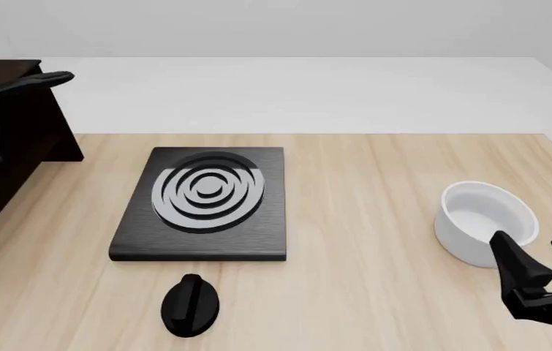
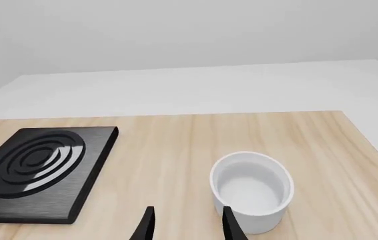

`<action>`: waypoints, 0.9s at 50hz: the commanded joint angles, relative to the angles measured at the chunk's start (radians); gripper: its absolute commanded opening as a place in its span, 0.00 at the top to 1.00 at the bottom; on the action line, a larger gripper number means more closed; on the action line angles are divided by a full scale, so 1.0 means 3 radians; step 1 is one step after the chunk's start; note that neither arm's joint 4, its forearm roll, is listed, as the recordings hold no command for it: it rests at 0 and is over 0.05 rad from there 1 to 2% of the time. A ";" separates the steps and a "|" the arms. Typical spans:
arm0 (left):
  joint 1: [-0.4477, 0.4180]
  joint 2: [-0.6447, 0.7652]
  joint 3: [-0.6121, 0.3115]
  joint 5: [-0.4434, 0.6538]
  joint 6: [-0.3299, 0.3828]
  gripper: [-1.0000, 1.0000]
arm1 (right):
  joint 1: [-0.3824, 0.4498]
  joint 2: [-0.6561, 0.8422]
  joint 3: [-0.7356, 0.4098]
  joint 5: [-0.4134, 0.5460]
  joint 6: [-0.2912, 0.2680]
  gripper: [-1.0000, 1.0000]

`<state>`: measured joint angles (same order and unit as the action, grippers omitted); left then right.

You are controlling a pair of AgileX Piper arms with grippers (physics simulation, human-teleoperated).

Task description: Put the frying pan on the cabinet shelf.

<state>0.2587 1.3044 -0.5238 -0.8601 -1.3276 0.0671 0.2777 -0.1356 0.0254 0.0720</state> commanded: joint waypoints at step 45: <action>-0.0850 -0.1790 -0.0463 0.2776 0.2729 0.00 | -0.0007 -0.0038 -0.0008 0.0050 -0.0027 0.00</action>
<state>0.0480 0.8099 -0.6306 -0.1404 -0.6935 0.0654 0.2679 -0.1369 0.0375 0.0645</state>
